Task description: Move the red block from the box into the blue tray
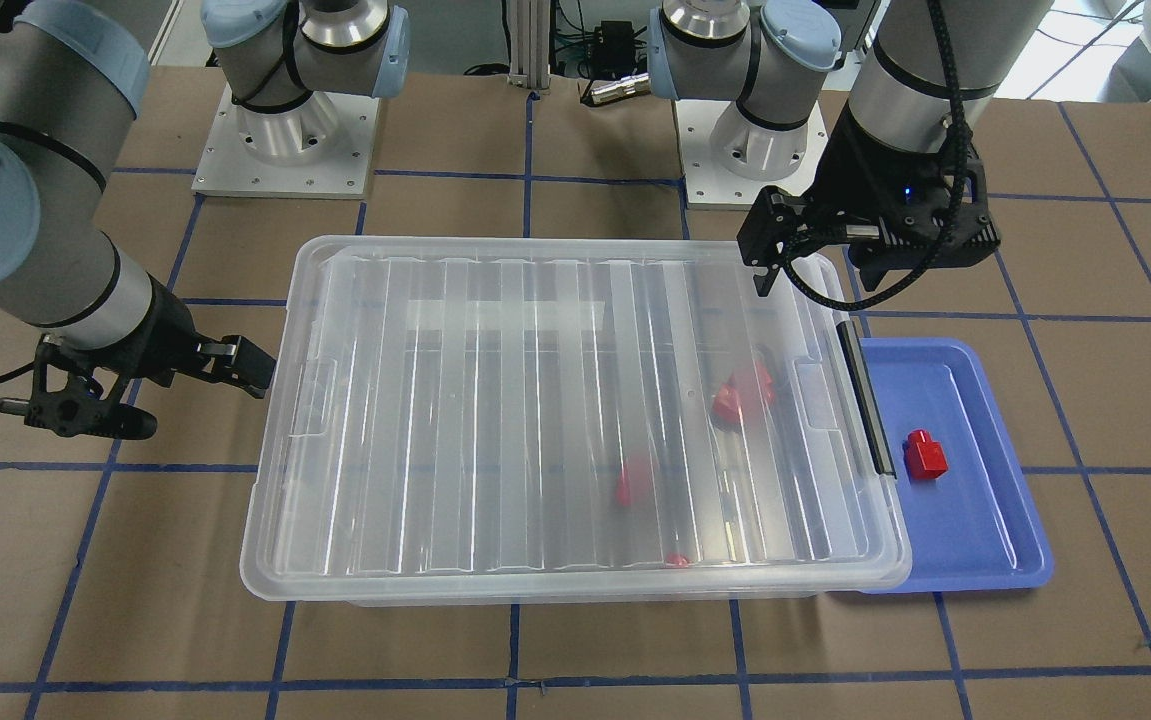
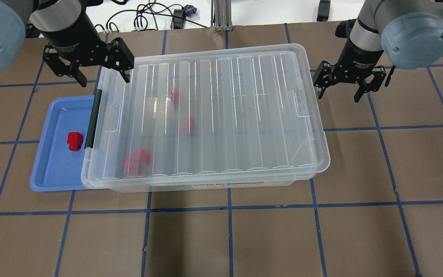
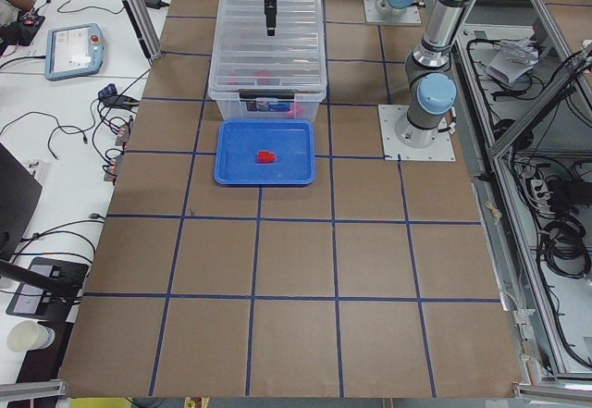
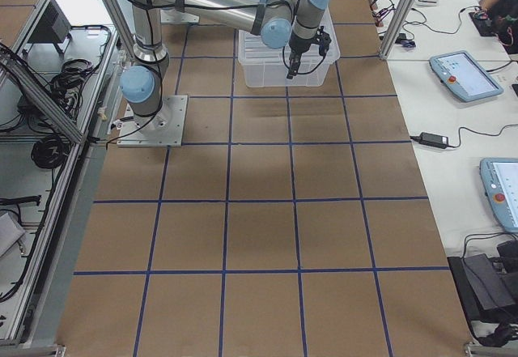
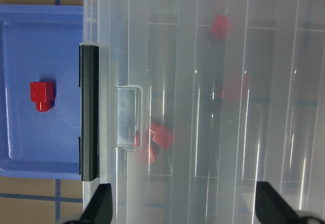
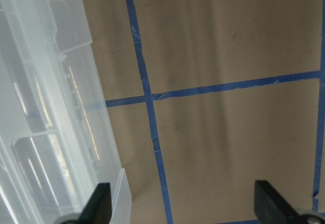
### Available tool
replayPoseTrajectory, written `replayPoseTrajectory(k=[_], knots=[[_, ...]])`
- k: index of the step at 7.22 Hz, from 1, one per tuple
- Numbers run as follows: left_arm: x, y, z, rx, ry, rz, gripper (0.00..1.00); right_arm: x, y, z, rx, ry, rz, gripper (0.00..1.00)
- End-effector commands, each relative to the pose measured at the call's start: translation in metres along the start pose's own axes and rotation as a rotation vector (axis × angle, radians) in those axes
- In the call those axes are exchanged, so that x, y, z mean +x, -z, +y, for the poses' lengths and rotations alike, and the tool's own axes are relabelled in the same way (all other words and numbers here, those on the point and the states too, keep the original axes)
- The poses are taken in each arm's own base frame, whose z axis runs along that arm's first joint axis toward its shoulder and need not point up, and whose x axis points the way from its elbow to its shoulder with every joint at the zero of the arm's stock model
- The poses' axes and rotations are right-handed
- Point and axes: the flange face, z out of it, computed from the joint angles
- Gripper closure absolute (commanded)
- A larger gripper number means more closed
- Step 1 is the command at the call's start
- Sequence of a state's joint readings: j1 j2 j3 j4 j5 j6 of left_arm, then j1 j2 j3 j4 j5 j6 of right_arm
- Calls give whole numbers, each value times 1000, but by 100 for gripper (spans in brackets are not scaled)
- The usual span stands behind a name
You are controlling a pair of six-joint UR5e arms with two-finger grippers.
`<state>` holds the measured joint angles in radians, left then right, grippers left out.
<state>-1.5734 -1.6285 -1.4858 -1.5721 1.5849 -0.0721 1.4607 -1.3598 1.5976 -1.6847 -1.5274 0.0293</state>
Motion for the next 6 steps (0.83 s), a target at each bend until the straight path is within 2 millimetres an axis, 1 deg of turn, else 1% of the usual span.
replayPoseTrajectory(k=[1, 2, 3, 4, 5, 6], knots=[[-1, 4, 1, 8, 1, 1, 0, 6, 53, 27, 104, -6, -6, 0], [0, 5, 2, 8, 0, -1, 0, 1, 73, 47, 140, -9, -6, 0], [0, 9, 5, 14, -2, 0, 0, -10, 100, 80, 179, 9, -27, 0], [1, 9, 6, 15, -2, 9, 0, -18, 102, 107, 102, 1, -25, 0], [1, 9, 7, 13, -2, 15, 0, -17, 106, 111, 88, -24, -19, 0], [-2, 13, 7, 22, -35, 12, 0, -19, 119, 123, 119, -19, -15, 0]])
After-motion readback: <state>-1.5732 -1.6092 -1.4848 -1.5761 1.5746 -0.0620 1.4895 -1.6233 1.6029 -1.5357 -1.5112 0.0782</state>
